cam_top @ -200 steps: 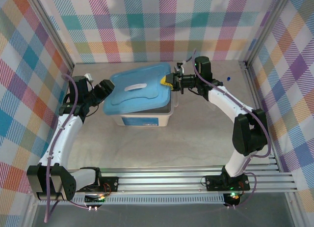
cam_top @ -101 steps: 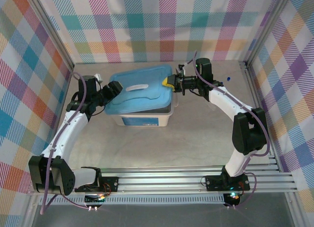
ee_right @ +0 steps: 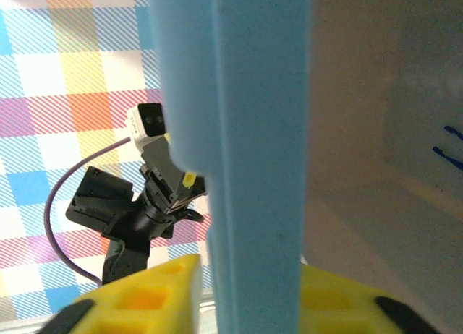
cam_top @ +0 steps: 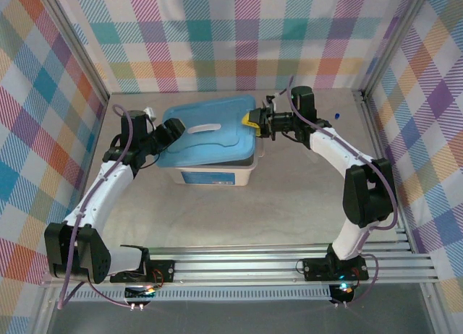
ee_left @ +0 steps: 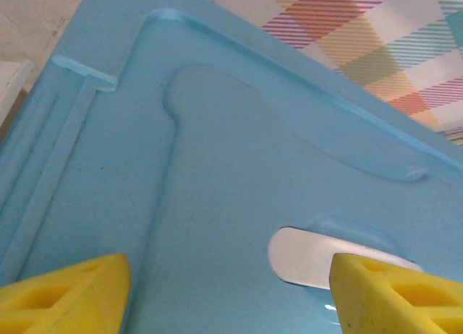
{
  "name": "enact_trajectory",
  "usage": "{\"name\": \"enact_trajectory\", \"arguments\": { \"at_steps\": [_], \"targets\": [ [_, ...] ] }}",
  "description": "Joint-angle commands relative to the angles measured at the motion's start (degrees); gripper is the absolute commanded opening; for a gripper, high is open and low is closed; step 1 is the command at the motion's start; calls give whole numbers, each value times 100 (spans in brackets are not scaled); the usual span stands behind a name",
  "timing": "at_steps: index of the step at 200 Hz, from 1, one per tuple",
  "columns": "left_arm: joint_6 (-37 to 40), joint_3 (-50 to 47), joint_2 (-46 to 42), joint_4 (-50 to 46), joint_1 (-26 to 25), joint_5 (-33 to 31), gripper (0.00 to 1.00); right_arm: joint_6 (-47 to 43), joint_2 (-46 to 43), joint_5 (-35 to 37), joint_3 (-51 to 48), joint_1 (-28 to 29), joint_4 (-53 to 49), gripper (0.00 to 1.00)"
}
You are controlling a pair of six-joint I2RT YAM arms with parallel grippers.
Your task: Organize the chemistry lab equipment
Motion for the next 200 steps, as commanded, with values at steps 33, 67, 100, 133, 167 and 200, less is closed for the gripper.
{"name": "enact_trajectory", "arguments": {
  "at_steps": [33,67,100,133,167,200],
  "targets": [
    [-139,-144,182,23,-233,-31,73,-617,-49,58,162,-92,-648,54],
    [-150,-116,241,31,-360,-114,73,-1309,-89,352,469,-97,-1760,67],
    [-172,-108,293,75,-484,-174,73,-1499,-95,431,514,-131,-2094,68],
    [-172,-60,330,41,-550,-202,73,-1758,-191,620,435,-173,-2465,69],
    [-152,-53,314,23,-568,-229,73,-2095,-319,916,404,-242,-2949,69],
    [-142,-70,308,31,-576,-239,73,-2304,-471,1183,329,-342,-3295,70]
  ]
}}
